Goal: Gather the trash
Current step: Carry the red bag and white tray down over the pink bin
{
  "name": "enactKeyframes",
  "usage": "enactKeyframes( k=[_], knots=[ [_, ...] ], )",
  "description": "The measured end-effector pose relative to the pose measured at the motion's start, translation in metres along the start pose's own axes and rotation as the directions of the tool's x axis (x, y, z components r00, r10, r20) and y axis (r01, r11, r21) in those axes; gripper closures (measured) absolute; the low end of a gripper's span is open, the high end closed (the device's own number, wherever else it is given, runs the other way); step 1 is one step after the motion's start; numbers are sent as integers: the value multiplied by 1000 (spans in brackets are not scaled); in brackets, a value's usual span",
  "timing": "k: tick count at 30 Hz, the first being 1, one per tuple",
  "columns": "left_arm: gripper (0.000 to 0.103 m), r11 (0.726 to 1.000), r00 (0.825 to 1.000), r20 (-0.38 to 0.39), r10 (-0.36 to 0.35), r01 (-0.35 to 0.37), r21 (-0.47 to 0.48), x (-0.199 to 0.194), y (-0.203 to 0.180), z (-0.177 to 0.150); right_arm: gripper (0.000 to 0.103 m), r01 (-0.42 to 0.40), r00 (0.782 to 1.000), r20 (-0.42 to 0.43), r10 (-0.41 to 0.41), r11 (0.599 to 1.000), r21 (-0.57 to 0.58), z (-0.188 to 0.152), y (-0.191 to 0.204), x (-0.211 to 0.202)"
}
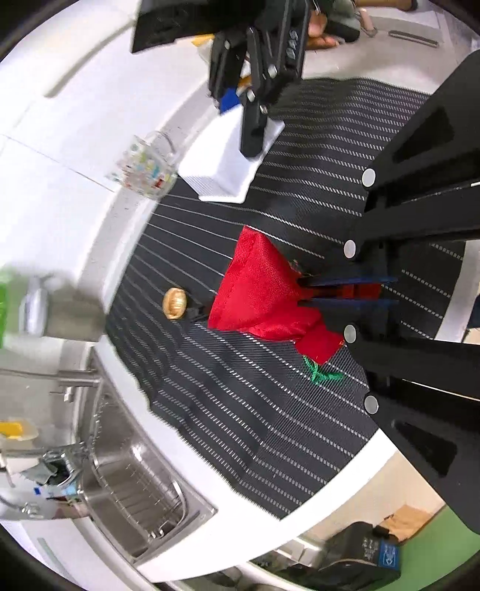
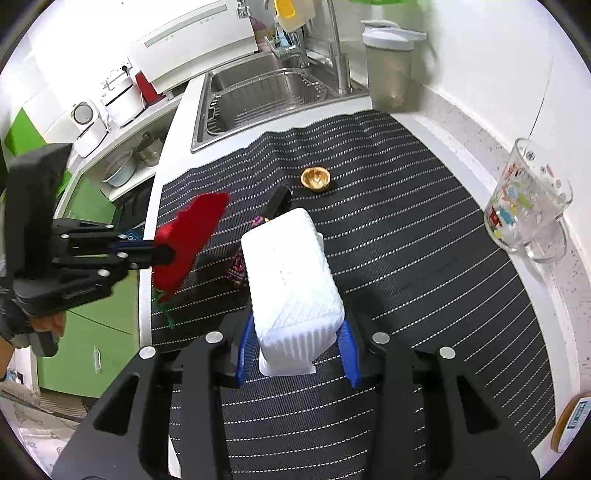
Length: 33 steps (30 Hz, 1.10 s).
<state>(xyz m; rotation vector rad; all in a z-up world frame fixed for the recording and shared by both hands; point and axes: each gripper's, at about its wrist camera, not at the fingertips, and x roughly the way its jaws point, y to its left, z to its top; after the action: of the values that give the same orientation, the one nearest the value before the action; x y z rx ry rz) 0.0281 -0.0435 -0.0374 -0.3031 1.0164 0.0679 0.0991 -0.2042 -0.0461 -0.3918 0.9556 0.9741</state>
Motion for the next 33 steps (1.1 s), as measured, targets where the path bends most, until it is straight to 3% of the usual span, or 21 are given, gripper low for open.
enactKeyframes(
  k=[5, 11, 17, 20, 25, 28, 33],
  knots=[
    [97, 999, 997, 68, 18, -15, -37, -40, 3, -2, 65, -19, 999, 35, 21, 998, -55, 11, 21, -14],
    [97, 986, 984, 134, 114, -96, -134, -94, 27, -28, 65, -101, 992, 56, 114, 977, -186, 28, 81, -17],
    [97, 943, 959, 144, 243, -199, -268, -151, 69, -84, 65, -224, 969, 24, 246, 916, -331, 39, 174, -3],
    [97, 904, 942, 128, 311, -251, -346, -177, 95, -123, 65, -275, 955, -7, 296, 879, -389, 39, 221, 9],
    [97, 851, 925, 89, 370, -299, -431, -198, 137, -179, 65, -325, 941, -65, 331, 841, -433, 31, 295, 40],
    [97, 833, 922, 72, 380, -308, -460, -201, 162, -209, 65, -331, 942, -99, 321, 840, -430, 20, 329, 64],
    [97, 826, 935, 37, 352, -292, -482, -182, 206, -251, 65, -319, 948, -143, 285, 857, -405, 4, 363, 109]
  ],
)
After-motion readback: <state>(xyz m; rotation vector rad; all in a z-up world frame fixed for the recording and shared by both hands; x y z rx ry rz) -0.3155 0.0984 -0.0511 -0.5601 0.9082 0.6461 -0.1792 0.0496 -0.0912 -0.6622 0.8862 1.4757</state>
